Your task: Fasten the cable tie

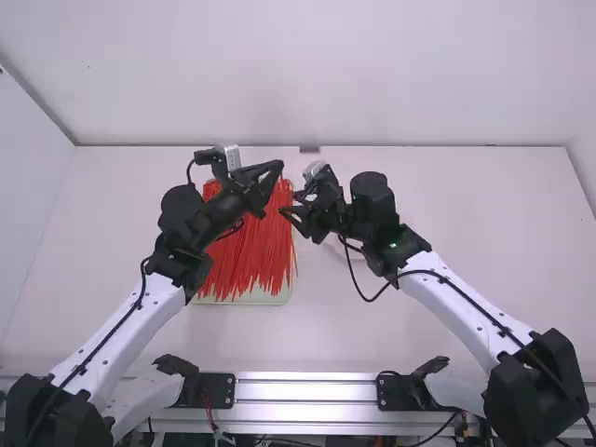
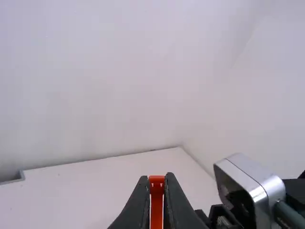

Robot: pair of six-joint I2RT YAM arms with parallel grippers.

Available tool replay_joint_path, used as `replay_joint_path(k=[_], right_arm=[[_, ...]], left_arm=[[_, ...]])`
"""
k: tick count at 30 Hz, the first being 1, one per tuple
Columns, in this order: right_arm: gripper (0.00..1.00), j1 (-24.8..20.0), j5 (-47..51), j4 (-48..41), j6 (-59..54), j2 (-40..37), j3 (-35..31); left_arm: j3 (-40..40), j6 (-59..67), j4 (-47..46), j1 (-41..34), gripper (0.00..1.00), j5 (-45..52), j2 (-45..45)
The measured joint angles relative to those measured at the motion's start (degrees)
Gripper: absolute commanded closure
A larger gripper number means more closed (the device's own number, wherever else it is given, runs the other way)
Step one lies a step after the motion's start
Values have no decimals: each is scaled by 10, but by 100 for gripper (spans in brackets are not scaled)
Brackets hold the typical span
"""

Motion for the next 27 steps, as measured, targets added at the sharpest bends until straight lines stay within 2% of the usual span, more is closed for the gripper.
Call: replay_joint_path(k=[4,6,7,9,12,17,20,23,27], right_arm=[[71,0,0,0,1,0,0],[85,0,0,0,1,0,0],[97,0,0,0,1,0,0],[100,0,0,0,0,0,0],[100,0,0,-2,2,0,0],[100,0,0,-1,-2,0,0],[100,-4,0,-3,-8,0,0],[100,-21,-2,-9,-12,0,0],[100,-54,-27,-9,-22,0,0]], left_arm=[[0,-2,3,0,98,2,0],[0,-4,11,0,98,2,2],[0,-4,15,0,98,2,5],[0,-4,19,0,98,2,10],[0,-4,33,0,98,2,23],[0,4,40,0,72,3,30],[0,23,41,3,64,5,30],[0,52,32,5,51,9,30],[6,102,-22,18,40,46,30]])
